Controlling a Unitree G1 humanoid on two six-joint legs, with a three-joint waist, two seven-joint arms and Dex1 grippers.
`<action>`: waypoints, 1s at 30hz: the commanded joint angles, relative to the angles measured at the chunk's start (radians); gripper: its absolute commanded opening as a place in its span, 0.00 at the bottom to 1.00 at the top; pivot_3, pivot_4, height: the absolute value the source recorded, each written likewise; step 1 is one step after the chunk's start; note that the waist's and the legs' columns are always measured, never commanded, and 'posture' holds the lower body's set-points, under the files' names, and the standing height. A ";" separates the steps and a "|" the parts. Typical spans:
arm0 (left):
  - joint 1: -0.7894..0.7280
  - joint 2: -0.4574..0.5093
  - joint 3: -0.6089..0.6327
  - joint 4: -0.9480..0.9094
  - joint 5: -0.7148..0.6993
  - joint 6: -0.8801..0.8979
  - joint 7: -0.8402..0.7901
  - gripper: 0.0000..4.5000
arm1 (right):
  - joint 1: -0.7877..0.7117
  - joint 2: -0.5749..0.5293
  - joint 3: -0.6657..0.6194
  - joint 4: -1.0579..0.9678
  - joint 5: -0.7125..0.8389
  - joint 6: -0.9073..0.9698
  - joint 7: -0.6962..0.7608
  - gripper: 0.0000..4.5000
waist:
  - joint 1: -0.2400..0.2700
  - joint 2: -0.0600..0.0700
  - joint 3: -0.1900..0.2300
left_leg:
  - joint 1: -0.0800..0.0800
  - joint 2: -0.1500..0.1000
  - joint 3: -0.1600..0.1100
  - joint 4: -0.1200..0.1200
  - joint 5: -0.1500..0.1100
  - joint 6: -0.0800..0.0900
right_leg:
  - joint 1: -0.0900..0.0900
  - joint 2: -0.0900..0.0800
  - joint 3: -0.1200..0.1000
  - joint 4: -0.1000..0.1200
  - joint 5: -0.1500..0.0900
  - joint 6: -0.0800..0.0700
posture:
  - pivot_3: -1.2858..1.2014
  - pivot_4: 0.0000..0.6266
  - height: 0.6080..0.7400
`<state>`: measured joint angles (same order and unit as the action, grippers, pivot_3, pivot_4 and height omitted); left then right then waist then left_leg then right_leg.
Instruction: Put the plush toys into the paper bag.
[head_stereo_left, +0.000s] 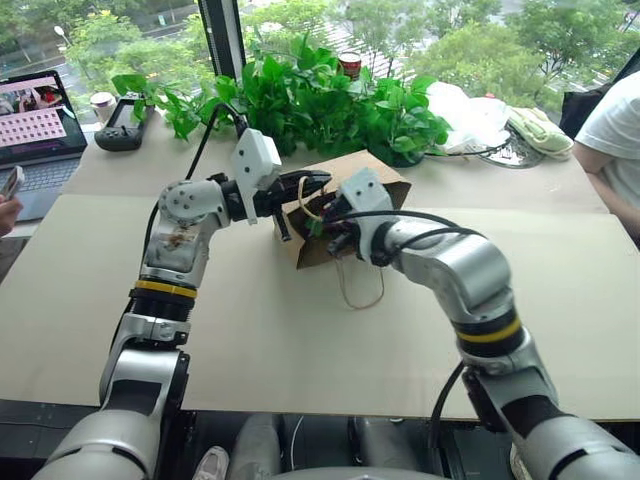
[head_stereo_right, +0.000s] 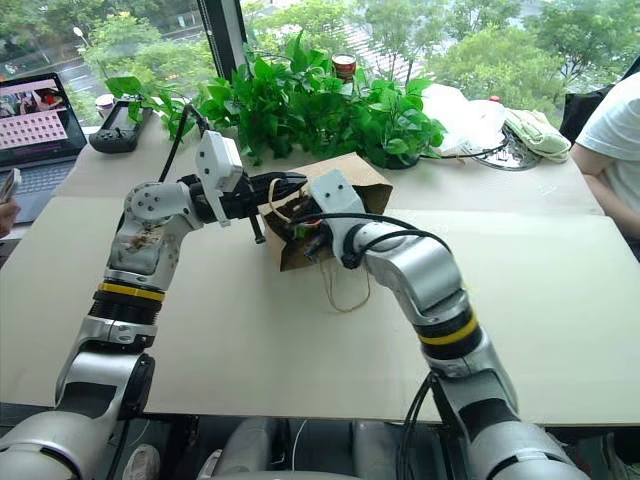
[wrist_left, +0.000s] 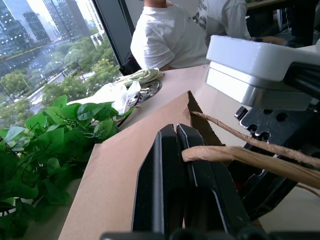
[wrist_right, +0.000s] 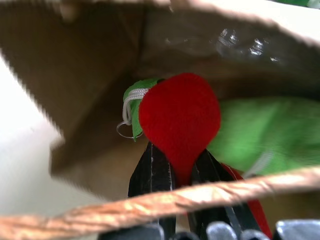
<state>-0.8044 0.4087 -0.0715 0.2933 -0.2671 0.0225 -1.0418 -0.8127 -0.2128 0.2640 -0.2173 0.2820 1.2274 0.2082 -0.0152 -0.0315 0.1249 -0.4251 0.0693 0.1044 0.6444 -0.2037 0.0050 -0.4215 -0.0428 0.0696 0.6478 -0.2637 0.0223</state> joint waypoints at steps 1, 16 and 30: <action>-0.012 0.003 0.005 -0.026 0.002 -0.013 0.001 0.00 | -0.029 0.074 -0.038 0.064 -0.043 -0.095 -0.053 0.12 | 0.000 0.000 0.000 | 0.000 0.000 0.000 0.000 0.000 0.000 | 0.000 0.000 0.000 0.000 0.000 0.000 | 0.52 0.24 1.00; -0.017 0.008 0.008 -0.014 0.005 -0.017 0.001 0.00 | 0.005 0.068 -0.108 -0.010 -0.019 -0.029 -0.011 0.91 | -0.001 0.000 0.000 | 0.000 0.000 0.000 0.000 0.000 0.000 | 0.000 0.000 0.000 0.000 0.000 0.000 | 0.52 0.24 1.00; -0.011 0.008 0.008 -0.011 0.006 -0.018 -0.002 0.00 | 0.184 -0.046 -0.193 -0.403 0.096 0.281 0.058 0.91 | -0.003 0.000 0.000 | 0.000 0.000 -0.001 -0.001 0.000 0.000 | 0.000 0.000 0.000 -0.001 0.000 0.000 | 0.52 0.24 1.00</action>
<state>-0.8045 0.4125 -0.0719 0.2969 -0.2596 0.0223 -1.0429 -0.6422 -0.2662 0.0998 -0.5452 0.3556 1.4680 0.2624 -0.0183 -0.0312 0.1250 -0.4251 0.0694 0.1036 0.6436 -0.2037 0.0050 -0.4215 -0.0427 0.0694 0.6473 -0.2637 0.0223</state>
